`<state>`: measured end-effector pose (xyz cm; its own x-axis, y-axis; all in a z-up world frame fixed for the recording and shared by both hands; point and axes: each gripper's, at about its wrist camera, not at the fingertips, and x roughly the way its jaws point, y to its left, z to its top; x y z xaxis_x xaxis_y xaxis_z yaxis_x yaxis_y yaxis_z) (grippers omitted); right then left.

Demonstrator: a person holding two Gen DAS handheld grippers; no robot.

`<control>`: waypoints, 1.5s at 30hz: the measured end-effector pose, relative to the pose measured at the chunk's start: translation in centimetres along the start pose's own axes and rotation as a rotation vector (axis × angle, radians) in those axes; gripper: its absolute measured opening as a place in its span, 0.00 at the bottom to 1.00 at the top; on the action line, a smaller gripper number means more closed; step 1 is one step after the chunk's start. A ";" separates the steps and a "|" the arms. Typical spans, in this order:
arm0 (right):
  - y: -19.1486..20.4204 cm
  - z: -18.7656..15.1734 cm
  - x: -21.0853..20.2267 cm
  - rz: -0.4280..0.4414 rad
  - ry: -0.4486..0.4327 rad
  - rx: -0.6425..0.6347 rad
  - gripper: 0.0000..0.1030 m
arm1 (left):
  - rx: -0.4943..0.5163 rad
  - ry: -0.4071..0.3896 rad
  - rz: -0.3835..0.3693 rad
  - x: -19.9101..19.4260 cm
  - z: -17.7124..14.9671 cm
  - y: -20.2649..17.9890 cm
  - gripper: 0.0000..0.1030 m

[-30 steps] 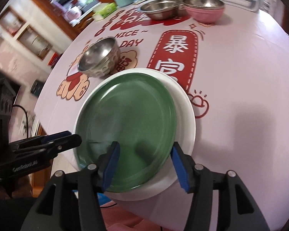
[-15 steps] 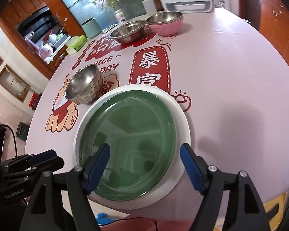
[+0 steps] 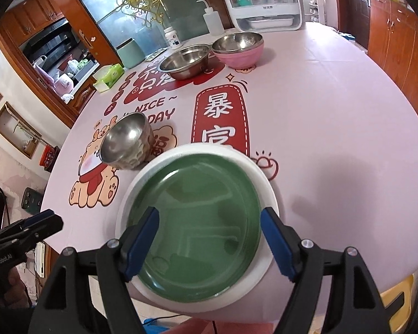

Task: Organize plates and bowls

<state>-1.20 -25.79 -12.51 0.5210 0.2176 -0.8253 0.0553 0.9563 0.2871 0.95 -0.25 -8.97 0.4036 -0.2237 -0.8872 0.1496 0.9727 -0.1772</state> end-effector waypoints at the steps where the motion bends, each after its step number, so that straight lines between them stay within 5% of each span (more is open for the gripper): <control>1: 0.0 0.4 0.1 0.003 0.002 -0.002 0.73 | -0.002 0.001 0.010 0.0 0.3 0.2 0.61; 22: -1.3 8.3 3.6 0.107 0.082 0.091 0.73 | -0.127 0.023 0.241 -1.2 7.0 3.4 0.66; 45: 8.2 10.0 3.1 -0.014 -0.064 0.366 0.74 | 0.143 0.069 0.103 -3.0 16.1 13.4 0.66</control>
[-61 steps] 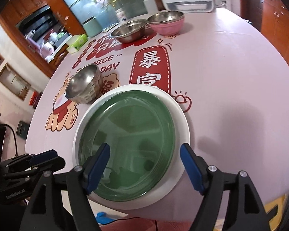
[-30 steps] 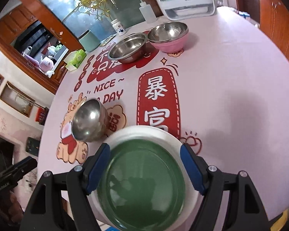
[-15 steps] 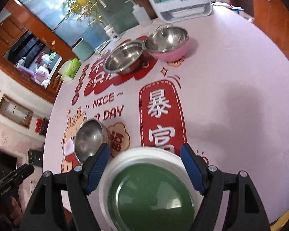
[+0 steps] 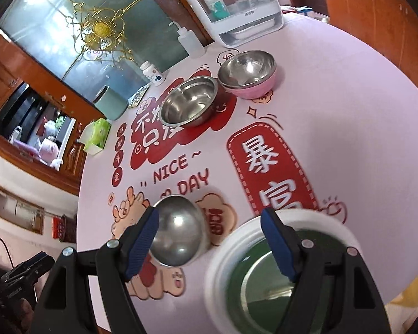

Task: Organize plates and bowls

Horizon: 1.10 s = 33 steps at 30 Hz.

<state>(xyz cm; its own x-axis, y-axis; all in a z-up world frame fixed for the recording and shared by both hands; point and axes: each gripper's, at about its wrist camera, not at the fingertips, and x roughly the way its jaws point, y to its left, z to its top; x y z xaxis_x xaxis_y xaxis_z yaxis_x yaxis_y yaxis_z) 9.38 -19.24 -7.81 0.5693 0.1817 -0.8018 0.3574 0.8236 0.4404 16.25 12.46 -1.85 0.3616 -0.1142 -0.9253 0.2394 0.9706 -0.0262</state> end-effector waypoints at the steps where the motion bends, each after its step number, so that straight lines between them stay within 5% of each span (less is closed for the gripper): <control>1: 0.4 -0.1 0.0 -0.002 0.000 0.010 0.74 | 0.010 -0.001 -0.003 0.1 0.5 0.4 0.66; 14: 2.6 2.5 1.5 -0.031 0.055 -0.002 0.74 | 0.034 0.013 -0.090 2.5 6.7 0.3 0.66; 33: 0.9 12.7 11.1 0.051 0.128 0.032 0.74 | 0.055 0.073 -0.093 11.1 17.2 -6.7 0.66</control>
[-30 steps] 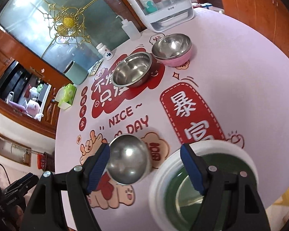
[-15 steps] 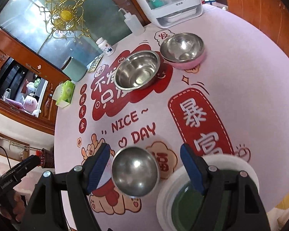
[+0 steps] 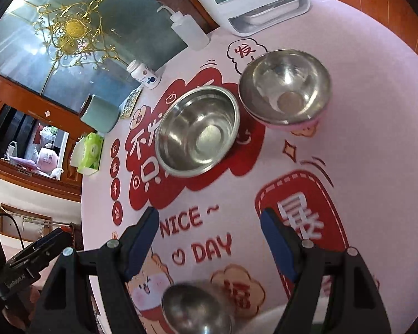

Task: Organize plates and bowls

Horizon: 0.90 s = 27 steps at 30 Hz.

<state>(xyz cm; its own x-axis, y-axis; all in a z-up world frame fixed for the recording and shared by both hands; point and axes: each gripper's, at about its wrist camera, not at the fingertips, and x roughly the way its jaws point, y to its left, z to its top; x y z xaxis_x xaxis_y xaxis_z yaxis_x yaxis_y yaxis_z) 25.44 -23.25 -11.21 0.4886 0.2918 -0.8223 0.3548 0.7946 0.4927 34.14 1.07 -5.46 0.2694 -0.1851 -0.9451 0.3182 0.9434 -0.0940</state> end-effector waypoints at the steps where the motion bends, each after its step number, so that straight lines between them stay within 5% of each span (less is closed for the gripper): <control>1: -0.1 0.5 0.6 0.007 0.002 -0.001 0.74 | 0.003 0.000 -0.006 0.5 0.5 -0.3 0.66; 11: -1.4 3.1 5.4 0.052 0.013 -0.034 0.74 | 0.013 0.002 -0.060 6.7 4.6 -3.2 0.66; 27: -3.2 3.7 8.4 0.179 -0.101 -0.071 0.74 | -0.034 -0.007 -0.117 15.3 7.2 -4.0 0.66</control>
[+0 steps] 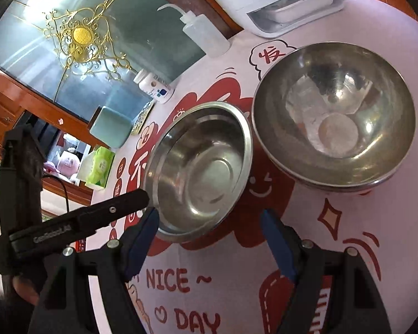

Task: Organize plates and bowls

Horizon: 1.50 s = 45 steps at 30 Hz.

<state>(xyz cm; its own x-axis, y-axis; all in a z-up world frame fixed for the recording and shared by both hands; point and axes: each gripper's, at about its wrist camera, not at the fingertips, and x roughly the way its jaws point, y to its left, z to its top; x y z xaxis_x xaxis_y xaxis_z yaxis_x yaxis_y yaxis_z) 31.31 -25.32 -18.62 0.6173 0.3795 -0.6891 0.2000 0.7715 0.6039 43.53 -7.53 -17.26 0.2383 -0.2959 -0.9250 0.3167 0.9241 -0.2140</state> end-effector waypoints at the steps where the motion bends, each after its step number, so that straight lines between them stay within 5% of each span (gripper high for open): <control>1: -0.1 0.0 0.3 0.005 -0.001 0.000 0.74 | -0.004 -0.005 -0.008 0.4 0.0 0.1 0.66; 8: -0.5 0.0 0.8 0.024 -0.035 -0.024 0.72 | 0.004 -0.001 -0.023 2.5 -0.5 0.2 0.66; 12: -0.5 0.0 1.2 0.025 -0.037 -0.037 0.61 | 0.006 -0.005 -0.032 3.1 -0.5 0.1 0.60; 25: -0.8 0.1 1.3 0.004 -0.056 -0.060 0.34 | 0.003 -0.015 -0.075 4.2 -0.4 0.4 0.31; 30: -0.9 0.0 1.2 0.005 -0.063 -0.067 0.33 | -0.004 -0.021 -0.097 4.5 -0.7 0.7 0.23; 45: -0.3 0.0 1.0 -0.001 -0.042 -0.069 0.23 | -0.014 -0.023 -0.104 3.9 -1.7 1.2 0.21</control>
<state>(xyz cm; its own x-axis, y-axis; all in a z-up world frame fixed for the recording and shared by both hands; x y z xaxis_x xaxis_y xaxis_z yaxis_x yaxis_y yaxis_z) 31.86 -25.17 -19.51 0.6491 0.3576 -0.6714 0.1486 0.8060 0.5730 43.27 -7.18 -21.67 0.2259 -0.3957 -0.8902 0.3278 0.8914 -0.3130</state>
